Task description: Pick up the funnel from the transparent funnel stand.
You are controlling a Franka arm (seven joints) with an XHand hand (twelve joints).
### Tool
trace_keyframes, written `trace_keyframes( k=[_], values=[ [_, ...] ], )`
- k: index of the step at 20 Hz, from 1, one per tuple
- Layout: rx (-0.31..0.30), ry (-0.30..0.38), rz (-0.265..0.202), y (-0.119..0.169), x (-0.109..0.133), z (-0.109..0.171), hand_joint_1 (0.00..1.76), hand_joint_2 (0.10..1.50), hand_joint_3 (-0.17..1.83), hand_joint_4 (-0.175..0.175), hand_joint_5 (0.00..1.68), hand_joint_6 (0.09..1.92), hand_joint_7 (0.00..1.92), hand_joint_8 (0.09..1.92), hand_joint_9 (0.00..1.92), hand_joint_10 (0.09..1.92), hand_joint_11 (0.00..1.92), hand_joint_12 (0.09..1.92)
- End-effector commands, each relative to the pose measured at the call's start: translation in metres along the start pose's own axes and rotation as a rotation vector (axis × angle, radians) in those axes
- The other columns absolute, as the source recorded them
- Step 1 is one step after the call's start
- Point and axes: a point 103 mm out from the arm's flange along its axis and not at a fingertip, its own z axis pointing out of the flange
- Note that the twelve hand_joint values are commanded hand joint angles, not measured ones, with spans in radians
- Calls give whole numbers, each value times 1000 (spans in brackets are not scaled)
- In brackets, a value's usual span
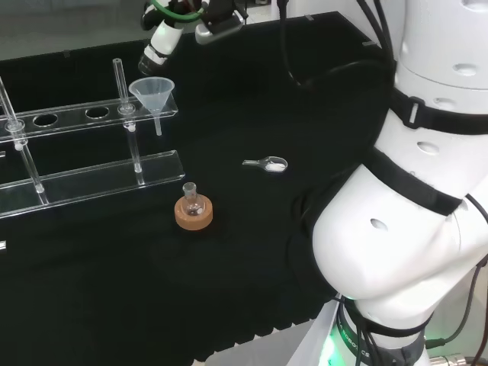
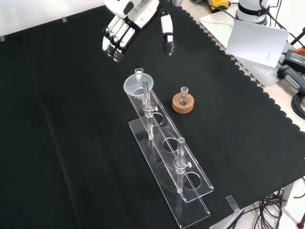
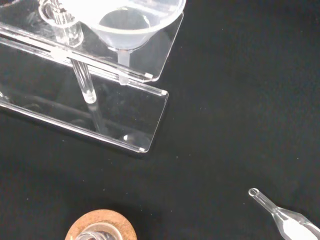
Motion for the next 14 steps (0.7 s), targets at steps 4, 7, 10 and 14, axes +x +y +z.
trace_keyframes(
  k=[4, 7, 10, 14],
  values=[
    [56, -10, -7, 26, 10, 14, 529, 673, 8, -2, 0, 87, 0, 261, 0, 87, 0, 352],
    [78, -30, 2, 36, 6, 18, 538, 676, 7, -2, 0, 87, 0, 214, 0, 87, 0, 87],
    [114, -52, 8, 44, 2, 23, 542, 678, 6, -4, 0, 87, 0, 191, 0, 87, 0, 87],
    [163, -56, 8, 46, 3, 27, 465, 623, -19, 1, 0, 87, 0, 87, 0, 87, 0, 87]
  ],
)
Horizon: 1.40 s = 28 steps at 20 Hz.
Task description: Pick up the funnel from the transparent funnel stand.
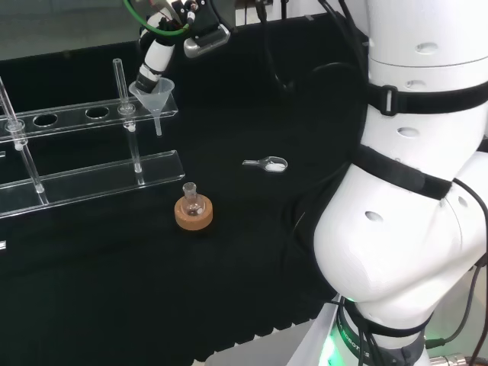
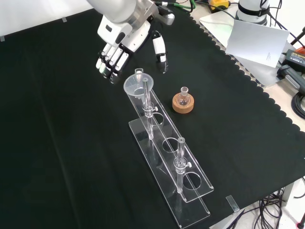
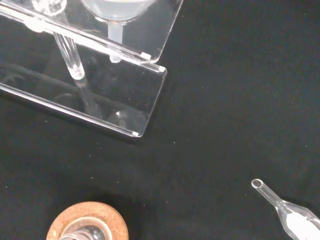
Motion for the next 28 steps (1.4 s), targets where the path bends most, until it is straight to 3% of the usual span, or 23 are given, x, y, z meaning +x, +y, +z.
trace_keyframes(
  k=[1, 9, 23, 28],
  values=[
    [57, -16, 2, 3, 0, 5, 433, 599, -30, 4, 0, 87, 0, 87, 0, 87, 0, 87],
    [59, -16, -14, -1, 2, 2, 384, 544, -51, 14, 0, 87, 0, 87, 0, 87, 0, 87],
    [71, -56, -46, 18, 14, 11, 481, 588, -21, 3, 0, 87, 0, 87, 0, 87, 0, 87],
    [77, -55, -37, 20, 12, 14, 527, 602, -13, 0, 0, 87, 0, 87, 0, 87, 0, 87]
  ],
)
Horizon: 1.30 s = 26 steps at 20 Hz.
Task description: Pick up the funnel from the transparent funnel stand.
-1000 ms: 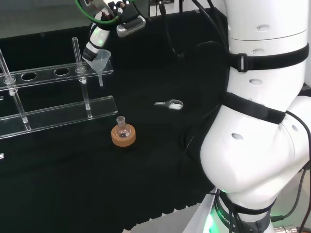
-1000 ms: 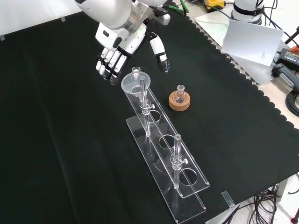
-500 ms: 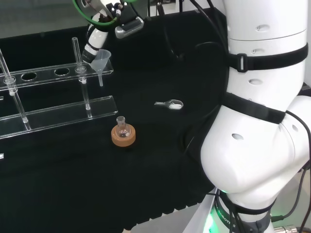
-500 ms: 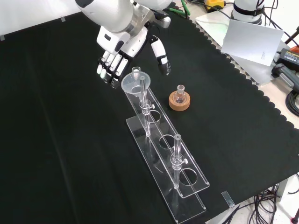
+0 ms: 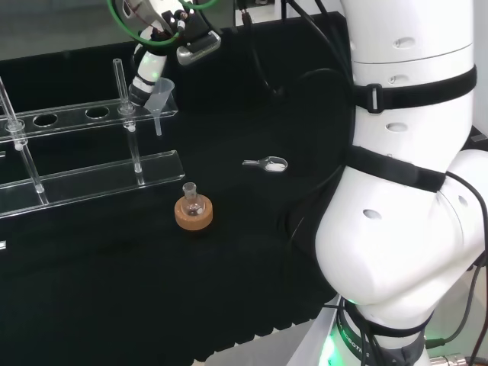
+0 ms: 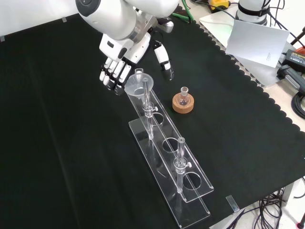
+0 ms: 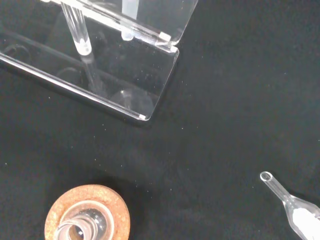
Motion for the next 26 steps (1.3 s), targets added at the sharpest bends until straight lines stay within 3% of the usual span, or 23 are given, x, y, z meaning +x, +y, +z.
trace_keyframes(
  k=[1, 6, 26],
  values=[
    [13, 9, 13, 4, -3, 5, 535, 605, -11, -1, 0, 87, 0, 87, 0, 87, 0, 87],
    [22, 16, 27, 6, -9, 6, 564, 621, -3, -14, 0, 87, 0, 87, 0, 87, 0, 87],
    [45, 2, -4, 15, -7, 12, 612, 656, 13, -20, 0, 87, 2, 87, 0, 87, 0, 87]
  ],
)
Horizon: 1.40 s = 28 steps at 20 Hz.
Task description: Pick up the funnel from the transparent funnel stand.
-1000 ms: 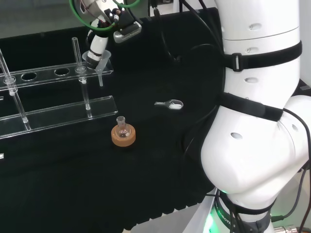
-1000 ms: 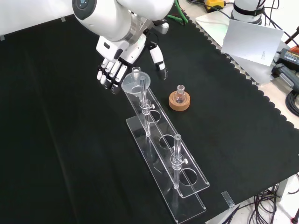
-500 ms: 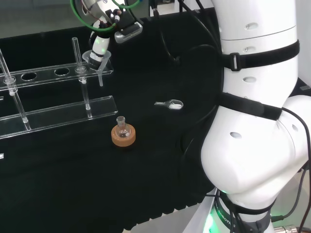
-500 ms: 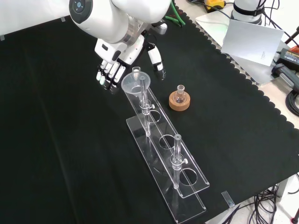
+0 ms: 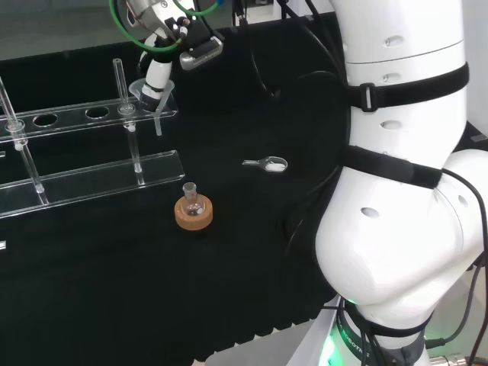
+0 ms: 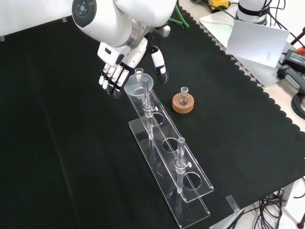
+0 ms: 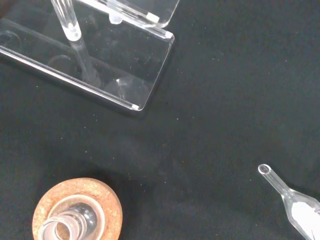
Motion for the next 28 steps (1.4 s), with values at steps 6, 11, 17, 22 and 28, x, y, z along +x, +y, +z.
trace_keyframes(
  k=[6, 11, 17, 22, 28],
  values=[
    [12, 15, 0, 3, -3, 2, 619, 665, 16, -22, 0, 87, 19, 87, 0, 87, 0, 87],
    [17, 10, -1, 5, -3, 1, 616, 676, 20, -24, 0, 87, 59, 87, 0, 87, 0, 87],
    [27, -6, -1, 10, -2, 0, 608, 686, 23, -27, 0, 87, 70, 87, 0, 87, 0, 87],
    [19, 7, -4, 13, -1, -1, 605, 691, 25, -30, 0, 87, 72, 87, 0, 87, 0, 87],
    [22, 6, -1, 14, -1, -3, 600, 702, 28, -32, 0, 87, 168, 87, 0, 87, 0, 87]
  ],
)
